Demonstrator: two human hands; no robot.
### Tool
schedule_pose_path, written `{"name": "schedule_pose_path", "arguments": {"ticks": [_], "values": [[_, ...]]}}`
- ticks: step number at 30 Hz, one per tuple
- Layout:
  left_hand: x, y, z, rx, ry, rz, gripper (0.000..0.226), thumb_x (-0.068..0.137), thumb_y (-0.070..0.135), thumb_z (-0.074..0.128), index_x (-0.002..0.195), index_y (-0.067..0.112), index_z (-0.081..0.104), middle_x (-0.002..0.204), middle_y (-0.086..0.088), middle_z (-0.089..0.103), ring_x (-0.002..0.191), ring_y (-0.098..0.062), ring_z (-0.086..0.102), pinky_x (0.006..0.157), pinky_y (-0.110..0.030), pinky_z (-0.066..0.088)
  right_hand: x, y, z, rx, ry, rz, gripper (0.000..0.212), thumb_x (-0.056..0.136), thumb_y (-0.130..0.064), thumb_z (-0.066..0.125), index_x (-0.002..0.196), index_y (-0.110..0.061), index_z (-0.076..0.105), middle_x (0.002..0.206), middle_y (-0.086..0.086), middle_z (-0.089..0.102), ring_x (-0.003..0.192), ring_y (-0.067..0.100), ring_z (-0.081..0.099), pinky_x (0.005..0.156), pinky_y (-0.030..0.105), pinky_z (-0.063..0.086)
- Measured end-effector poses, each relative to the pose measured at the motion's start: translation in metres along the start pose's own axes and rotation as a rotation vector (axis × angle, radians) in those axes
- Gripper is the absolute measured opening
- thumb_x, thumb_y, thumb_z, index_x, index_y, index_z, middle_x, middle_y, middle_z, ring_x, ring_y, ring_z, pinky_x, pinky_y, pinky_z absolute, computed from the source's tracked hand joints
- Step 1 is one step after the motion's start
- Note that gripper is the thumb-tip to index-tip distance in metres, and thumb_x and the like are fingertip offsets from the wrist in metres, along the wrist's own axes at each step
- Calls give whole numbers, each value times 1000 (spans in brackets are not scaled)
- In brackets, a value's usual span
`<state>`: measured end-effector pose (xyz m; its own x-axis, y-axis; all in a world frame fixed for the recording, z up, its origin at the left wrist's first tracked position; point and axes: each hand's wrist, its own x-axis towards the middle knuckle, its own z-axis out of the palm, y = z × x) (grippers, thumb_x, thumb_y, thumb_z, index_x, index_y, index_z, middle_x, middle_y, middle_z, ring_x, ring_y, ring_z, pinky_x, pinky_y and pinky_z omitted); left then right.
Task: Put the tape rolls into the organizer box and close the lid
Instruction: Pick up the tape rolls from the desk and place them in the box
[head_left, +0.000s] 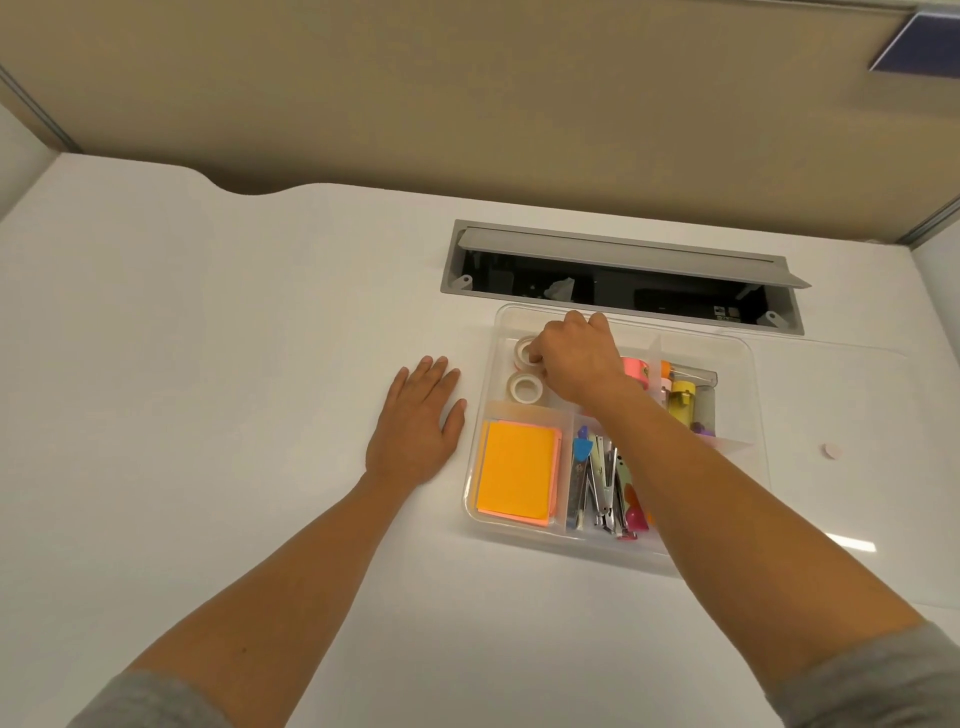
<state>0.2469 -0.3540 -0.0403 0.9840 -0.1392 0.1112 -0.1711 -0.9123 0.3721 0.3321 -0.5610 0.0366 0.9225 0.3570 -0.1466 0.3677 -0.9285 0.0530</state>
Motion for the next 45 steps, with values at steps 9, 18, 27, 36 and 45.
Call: {"name": "schedule_pose_path", "arguments": {"ticks": [9,18,27,36,45], "values": [[0,0,-1,-2,9,0,51,99,40,31,142,15,41,152,-5,39,144,-19,27,121,-37,11,2,2,-4,-32,-30,-34,22,88,-29,65,108,-19,67,108,6,66,105,25,55,99,43,34],[0,1,0,2,9,1,51,99,40,30,142,15,42,152,-5,39,144,-19,27,121,-37,12,4,4,-10,-126,-89,-84,24,90,-28,63,110,-16,64,104,9,66,98,26,59,93,41,43],[0,2,-1,-7,15,-2,51,99,39,33,142,14,43,151,-6,40,144,-19,27,121,-38,13,4,5,-5,-139,-79,-83,23,90,-27,63,111,-16,64,104,9,66,97,26,59,92,40,43],[-1,2,-1,-5,11,-2,52,99,40,31,142,15,42,152,-5,39,144,-18,26,121,-37,11,4,5,-2,-63,-80,-62,24,89,-22,65,112,-16,65,102,9,67,93,26,61,91,38,45],[-1,-1,1,-13,3,-10,51,99,41,30,142,15,42,152,-5,38,144,-18,26,121,-38,11,0,3,-8,63,-78,-15,29,88,-15,64,118,-13,63,109,12,66,93,28,62,85,35,48]]}}
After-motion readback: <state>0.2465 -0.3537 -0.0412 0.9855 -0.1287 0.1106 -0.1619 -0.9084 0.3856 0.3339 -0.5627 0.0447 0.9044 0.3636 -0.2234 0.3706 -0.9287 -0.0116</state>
